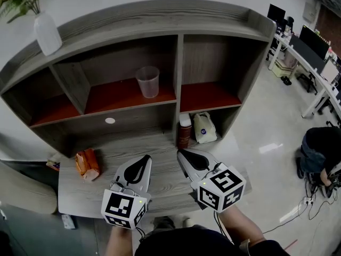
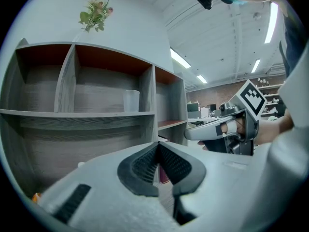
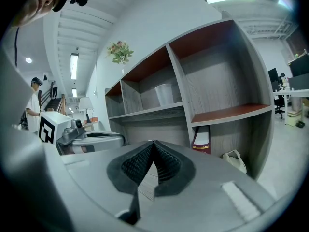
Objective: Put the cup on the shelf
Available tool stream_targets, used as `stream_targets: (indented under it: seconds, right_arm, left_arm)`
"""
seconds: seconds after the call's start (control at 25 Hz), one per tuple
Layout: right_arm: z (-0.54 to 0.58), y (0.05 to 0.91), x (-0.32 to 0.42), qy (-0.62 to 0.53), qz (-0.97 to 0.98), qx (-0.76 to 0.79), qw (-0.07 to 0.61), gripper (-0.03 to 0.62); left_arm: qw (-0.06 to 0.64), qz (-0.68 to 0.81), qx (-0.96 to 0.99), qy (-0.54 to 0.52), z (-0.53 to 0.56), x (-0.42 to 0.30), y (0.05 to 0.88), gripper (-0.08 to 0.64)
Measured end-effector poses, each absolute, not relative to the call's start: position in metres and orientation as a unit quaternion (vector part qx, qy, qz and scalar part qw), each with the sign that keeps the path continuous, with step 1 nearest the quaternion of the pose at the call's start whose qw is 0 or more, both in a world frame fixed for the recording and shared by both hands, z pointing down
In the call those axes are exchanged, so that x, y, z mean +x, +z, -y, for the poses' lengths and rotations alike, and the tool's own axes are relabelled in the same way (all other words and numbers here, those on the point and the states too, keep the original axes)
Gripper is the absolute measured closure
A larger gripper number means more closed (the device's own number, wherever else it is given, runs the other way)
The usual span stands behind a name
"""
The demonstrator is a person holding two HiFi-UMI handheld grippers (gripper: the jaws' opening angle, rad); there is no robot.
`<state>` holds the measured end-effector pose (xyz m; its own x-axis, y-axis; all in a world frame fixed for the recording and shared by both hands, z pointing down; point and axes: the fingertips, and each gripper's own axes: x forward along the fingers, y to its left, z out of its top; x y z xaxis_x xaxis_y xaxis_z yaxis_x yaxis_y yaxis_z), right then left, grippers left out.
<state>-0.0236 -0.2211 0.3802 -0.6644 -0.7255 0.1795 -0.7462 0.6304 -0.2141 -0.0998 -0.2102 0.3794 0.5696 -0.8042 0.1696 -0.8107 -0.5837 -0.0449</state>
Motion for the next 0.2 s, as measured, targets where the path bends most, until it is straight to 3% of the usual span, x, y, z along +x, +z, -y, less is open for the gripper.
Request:
stream_targets:
  seconds: [0.2]
  right_arm:
    - [0.2216,0.3804,-0.0224,0.136,0.901,0.409,0.04,0.594]
  left_arm:
    - [0.019,0.458,0.885,0.084,0.2112,-0.0989,0.3781,0.565]
